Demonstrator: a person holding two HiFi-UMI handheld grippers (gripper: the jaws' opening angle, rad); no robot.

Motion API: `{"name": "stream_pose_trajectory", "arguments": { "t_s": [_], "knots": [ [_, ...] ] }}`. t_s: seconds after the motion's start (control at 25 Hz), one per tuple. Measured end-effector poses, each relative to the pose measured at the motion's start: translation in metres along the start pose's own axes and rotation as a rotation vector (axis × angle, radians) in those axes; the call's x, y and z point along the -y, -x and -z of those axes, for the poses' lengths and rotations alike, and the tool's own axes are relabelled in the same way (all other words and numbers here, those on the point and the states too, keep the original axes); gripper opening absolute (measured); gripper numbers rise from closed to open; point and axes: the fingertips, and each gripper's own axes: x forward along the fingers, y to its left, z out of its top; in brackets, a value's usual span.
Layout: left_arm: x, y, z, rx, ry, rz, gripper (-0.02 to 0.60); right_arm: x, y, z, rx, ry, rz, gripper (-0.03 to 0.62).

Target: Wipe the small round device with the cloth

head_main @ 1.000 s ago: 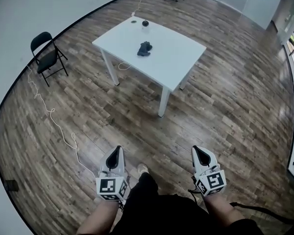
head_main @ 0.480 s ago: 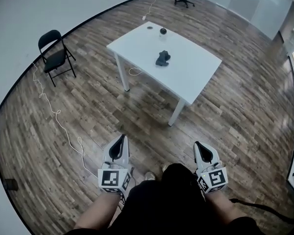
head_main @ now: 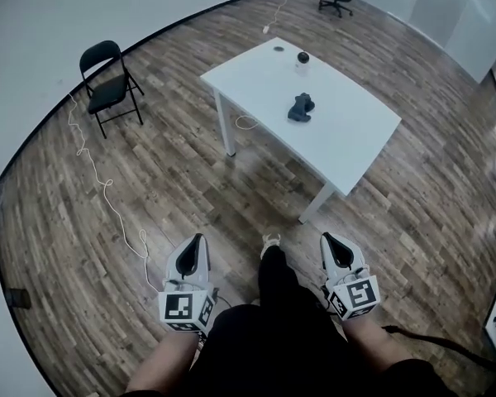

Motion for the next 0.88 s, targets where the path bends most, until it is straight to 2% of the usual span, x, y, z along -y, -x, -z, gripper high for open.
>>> {"name": "stream_pose_trajectory", "arguments": {
  "t_s": [0.08, 0.28, 0.4, 0.56, 0.72, 0.88],
  "knots": [
    [-0.011, -0.005, 0.001, -0.007, 0.005, -0.019, 0.008, -0.001, -0.019, -0.004, 0.002, 0.013, -0.021, 0.002],
    [-0.033, -0.030, 0.006, -0.021, 0.016, -0.050, 0.008, -0.011, -0.055, -0.019, 0.035, 0.123, -0.102, 0.002],
    [-0.042, -0.054, 0.009, -0.050, 0.026, -0.067, 0.008, 0.000, -0.076, -0.018, 0.009, 0.132, -0.113, 0.002],
    [-0.052, -0.082, 0.004, -0.074, 0.027, -0.075, 0.008, 0.005, -0.107, -0.028, 0.037, 0.159, -0.146, 0.002],
    [-0.067, -0.130, -0.003, -0.115, 0.022, -0.080, 0.008, 0.016, -0.148, -0.032, 0.023, 0.136, -0.213, 0.002],
    [-0.069, -0.182, -0.018, -0.129, 0.016, -0.068, 0.008, 0.052, -0.184, -0.037, -0.001, 0.093, -0.202, 0.002]
  ]
}}
